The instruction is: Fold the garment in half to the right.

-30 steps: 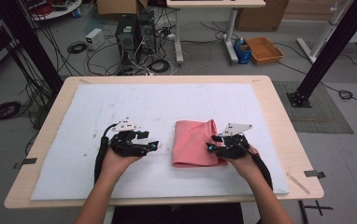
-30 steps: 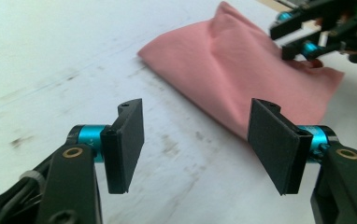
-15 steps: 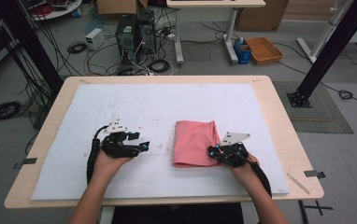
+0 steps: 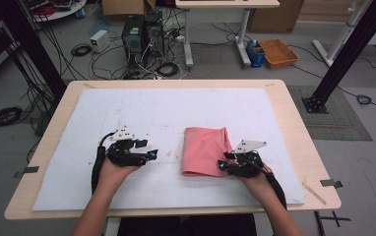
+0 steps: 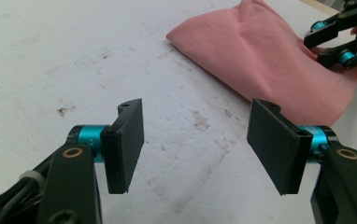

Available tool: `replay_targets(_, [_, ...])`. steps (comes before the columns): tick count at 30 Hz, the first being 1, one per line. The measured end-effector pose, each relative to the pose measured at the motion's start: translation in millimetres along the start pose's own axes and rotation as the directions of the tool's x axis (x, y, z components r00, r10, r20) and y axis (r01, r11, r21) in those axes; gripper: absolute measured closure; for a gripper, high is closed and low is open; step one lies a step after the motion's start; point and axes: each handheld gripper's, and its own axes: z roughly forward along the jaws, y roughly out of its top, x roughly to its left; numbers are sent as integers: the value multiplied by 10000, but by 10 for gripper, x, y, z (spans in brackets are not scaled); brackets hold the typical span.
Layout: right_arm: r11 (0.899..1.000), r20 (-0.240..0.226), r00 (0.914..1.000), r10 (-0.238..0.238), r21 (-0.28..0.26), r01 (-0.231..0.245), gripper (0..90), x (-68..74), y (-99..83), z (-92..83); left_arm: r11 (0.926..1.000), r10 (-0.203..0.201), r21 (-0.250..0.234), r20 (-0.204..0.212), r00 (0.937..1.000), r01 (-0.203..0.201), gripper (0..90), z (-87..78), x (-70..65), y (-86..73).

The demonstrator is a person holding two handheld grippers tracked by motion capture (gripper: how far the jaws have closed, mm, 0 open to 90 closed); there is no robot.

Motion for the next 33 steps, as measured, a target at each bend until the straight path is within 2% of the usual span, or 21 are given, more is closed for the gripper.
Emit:
replay_targets(5, [9997,-233,9995,-225,98,227,847,44,-2,7,9999,47,90,72,10000,-48,367,17,-11,-1])
replay_targets(8, [9999,-339,9993,-128,-84,126,865,24,5,-30,10000,22,83,23,10000,-23,367,14,-2,-3])
replay_targets(13, [9983,-394,9991,181,-541,-202,865,-50,19,-147,10000,-27,51,4,10000,27,367,0,10,-3])
replay_targets(20, [9971,-173,9985,525,-548,-534,865,-183,-45,-236,10000,-52,69,82,10000,51,367,8,3,-3])
replay_targets(25, [9972,-110,9977,663,-327,-666,865,-238,-95,-231,9999,-59,109,51,10000,58,367,7,9,-5])
replay_targets(28, [9980,14,9981,619,99,-619,864,-255,-146,-192,9999,-56,106,37,10000,55,367,8,9,-6])
replay_targets(30, [9980,-25,9980,625,120,-624,822,-280,-167,-183,9999,-36,133,35,10000,36,367,9,8,-7])
replay_targets(33, [9953,-143,9956,925,-285,-929,694,-338,-140,-238,9999,-110,132,23,9999,110,367,-8,9,-11])
